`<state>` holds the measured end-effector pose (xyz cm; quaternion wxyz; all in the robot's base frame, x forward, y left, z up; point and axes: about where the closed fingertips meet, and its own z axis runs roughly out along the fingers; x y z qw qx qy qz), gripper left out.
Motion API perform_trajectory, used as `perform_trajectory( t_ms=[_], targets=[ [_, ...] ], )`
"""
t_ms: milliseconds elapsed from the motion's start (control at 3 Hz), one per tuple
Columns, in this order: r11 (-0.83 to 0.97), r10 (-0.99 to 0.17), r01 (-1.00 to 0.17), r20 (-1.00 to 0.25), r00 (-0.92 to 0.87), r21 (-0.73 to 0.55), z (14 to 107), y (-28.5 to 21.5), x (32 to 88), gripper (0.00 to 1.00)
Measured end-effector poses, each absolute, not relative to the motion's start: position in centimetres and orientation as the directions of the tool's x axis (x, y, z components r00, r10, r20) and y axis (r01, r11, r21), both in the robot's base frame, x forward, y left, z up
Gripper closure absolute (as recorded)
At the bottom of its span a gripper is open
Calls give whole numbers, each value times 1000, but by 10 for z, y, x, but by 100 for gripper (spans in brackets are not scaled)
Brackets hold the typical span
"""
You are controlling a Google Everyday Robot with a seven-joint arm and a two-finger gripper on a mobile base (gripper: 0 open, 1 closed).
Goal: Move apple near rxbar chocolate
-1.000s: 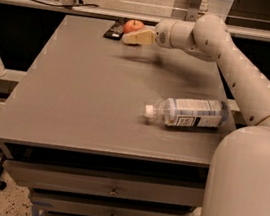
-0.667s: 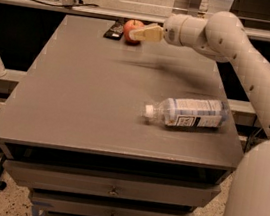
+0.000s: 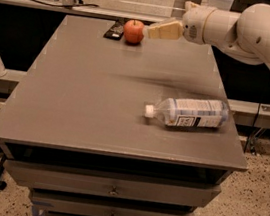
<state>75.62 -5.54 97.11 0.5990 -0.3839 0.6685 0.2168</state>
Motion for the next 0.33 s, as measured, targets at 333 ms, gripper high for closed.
perform_trajectory(
  t_ms=[333],
  targets=[
    [611, -254, -773, -967, 12, -170, 971, -55, 756, 0]
  ],
)
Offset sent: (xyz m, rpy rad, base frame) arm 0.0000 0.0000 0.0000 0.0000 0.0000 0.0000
